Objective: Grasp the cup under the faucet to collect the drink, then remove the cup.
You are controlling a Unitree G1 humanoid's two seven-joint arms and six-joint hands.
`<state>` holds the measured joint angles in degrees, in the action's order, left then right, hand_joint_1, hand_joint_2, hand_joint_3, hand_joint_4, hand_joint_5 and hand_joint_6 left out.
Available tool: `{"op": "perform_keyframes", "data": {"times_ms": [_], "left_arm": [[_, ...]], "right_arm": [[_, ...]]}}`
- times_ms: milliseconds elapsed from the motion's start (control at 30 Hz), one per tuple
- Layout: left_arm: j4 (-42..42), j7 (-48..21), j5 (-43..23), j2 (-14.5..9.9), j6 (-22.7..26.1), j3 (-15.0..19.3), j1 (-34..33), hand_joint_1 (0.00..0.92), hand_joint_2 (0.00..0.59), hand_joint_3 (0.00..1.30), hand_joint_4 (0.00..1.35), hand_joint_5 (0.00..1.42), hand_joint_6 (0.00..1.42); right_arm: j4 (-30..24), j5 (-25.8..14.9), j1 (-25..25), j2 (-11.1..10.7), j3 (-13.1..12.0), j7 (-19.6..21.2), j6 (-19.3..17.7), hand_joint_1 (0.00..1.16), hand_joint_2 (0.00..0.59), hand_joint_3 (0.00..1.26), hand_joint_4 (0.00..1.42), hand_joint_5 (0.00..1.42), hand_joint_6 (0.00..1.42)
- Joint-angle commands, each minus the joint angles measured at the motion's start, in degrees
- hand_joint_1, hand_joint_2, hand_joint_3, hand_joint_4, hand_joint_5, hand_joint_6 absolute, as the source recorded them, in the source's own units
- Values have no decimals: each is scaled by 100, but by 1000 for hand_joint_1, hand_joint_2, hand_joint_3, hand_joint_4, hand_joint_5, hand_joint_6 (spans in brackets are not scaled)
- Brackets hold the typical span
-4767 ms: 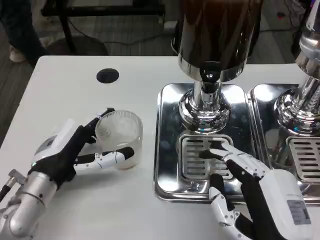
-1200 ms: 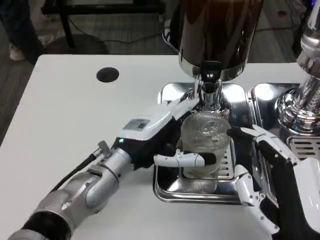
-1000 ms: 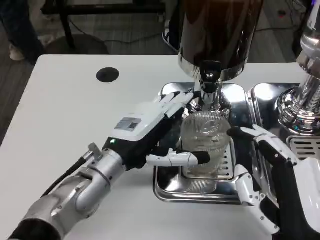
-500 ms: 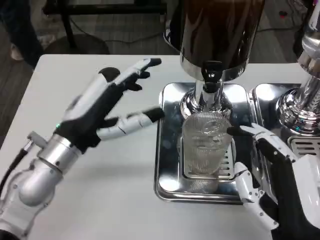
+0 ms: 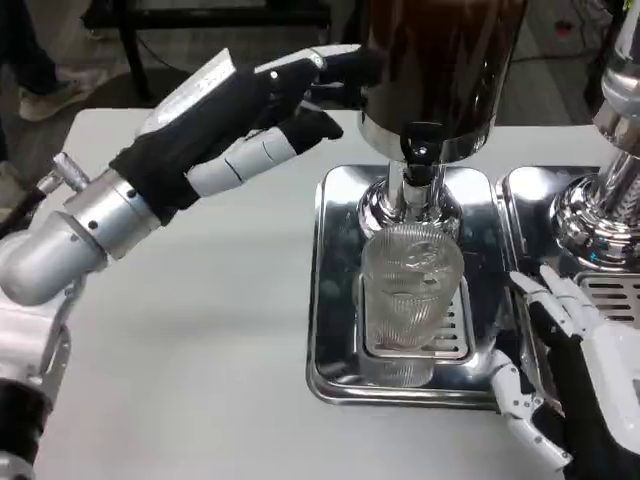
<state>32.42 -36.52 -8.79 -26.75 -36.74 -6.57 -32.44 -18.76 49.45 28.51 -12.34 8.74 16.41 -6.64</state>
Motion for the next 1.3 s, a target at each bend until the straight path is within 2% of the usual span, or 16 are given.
{"op": "perform_keyframes", "data": {"times_ms": [33, 167, 300, 633, 833, 900, 1133, 1300], "left_arm": [[-90, -576, -199, 0, 296, 88, -175, 0, 63, 219, 218, 266, 440], [-295, -950, -239, -1, 509, 121, -186, 0, 60, 227, 249, 299, 448], [-495, -1205, -257, -20, 600, 141, -153, 0, 54, 250, 277, 322, 456], [-748, -1532, -202, -140, 710, 194, -120, 0, 45, 284, 329, 365, 485], [-788, -1581, -28, -321, 535, 189, -104, 0, 42, 294, 346, 379, 509], [-804, -1573, 19, -383, 475, 192, -110, 0, 41, 311, 364, 397, 561], [-823, -1597, 87, -469, 433, 147, -110, 0, 37, 340, 401, 438, 608], [-867, -1626, 97, -487, 440, 133, -70, 0, 36, 346, 413, 441, 615]], "right_arm": [[-134, 130, 75, -153, -81, -107, 163, 182, 568, 181, 57, 54, 135], [-76, 99, 112, -229, -134, -76, 202, 94, 539, 166, 42, 38, 111], [-53, 96, 153, -253, -150, -30, 182, 67, 524, 165, 32, 37, 111], [-8, 45, 190, -221, -139, 76, 131, 60, 524, 165, 32, 37, 111], [37, -25, 163, -220, -119, 104, 98, 63, 524, 165, 38, 37, 111], [61, -44, 142, -217, -112, 128, 80, 65, 527, 165, 40, 37, 111], [139, -96, 42, -223, -72, 138, 43, 71, 533, 165, 53, 37, 121], [196, -297, -1, -205, -81, 176, -56, 81, 530, 165, 62, 46, 127]]}}
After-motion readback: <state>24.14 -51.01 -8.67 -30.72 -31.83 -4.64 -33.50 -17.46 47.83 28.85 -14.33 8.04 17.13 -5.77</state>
